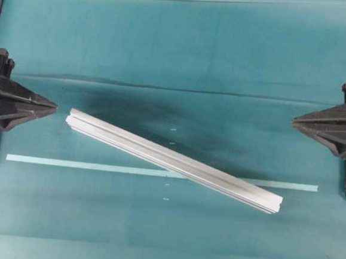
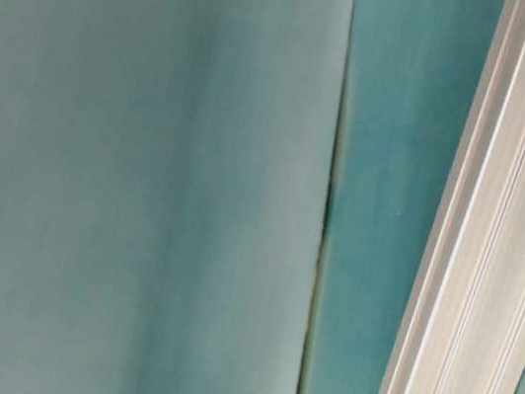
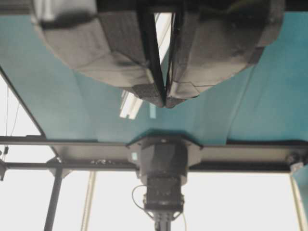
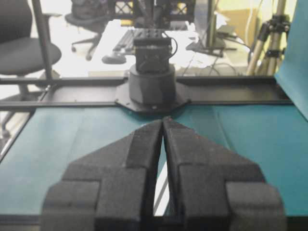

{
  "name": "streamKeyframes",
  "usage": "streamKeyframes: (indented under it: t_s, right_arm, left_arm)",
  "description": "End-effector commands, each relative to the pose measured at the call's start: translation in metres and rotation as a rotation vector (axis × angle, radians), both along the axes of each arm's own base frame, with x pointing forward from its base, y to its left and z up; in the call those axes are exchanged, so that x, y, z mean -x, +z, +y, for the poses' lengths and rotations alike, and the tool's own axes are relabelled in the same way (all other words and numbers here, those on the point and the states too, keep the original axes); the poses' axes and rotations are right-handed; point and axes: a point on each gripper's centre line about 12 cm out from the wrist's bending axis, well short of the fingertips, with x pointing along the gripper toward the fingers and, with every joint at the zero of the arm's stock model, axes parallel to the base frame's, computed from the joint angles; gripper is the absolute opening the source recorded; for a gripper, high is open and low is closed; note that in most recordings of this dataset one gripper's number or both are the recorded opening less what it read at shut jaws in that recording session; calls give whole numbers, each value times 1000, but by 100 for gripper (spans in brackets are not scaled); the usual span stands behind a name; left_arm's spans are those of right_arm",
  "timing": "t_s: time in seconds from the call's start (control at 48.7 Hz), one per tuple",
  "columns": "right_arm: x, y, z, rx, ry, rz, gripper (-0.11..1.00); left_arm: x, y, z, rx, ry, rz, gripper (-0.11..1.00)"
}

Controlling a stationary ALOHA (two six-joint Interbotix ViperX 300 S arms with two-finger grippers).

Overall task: Lift the metal rail with both hands.
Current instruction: 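Move both grippers down over the silver rail's two ends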

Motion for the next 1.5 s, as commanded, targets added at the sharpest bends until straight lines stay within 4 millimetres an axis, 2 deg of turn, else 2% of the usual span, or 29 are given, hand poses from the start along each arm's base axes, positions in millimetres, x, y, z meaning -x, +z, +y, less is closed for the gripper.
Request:
streamKeyframes:
  t_s: [0.0,0.041,0.144,0.226,0.39,0.596,0.76,0.904,1.15,1.335,1.479]
  right_arm:
    - [-3,-1,-1,-12,-3,6,14]
    - [-4,-4,-2,-39,-8,26,14]
    - [-7,-12,-3,-120,-15,100,1]
    - [-9,-14,-2,-165,-14,152,-3]
    - [-16,-10,0,-256,-14,280,-3]
    - [-31,-8,2,-318,-33,531,-3]
    - [-51,-12,7,-339,-41,694,-3]
    - [-72,-20,12,-333,-41,805,-3]
    - [-104,-36,18,-319,-52,1000,-3]
    - [-113,-49,17,-318,-76,1144,0]
    - [-120,-50,17,-318,-78,1153,7]
  left_arm:
    - [-9,1,1,13,4,40,14]
    - [-12,3,1,22,2,51,13]
    - [-19,8,1,25,2,81,-2]
    - [-22,11,2,23,7,115,-5]
    - [-35,15,4,11,21,278,-5]
    - [-56,14,19,-15,73,565,-5]
    - [-75,14,24,-149,42,725,-5]
    - [-93,6,26,-232,3,855,-5]
    - [-116,-13,28,-250,-23,964,-5]
    - [-118,-24,28,-248,-28,995,-5]
    - [-119,-25,26,-252,-33,986,0]
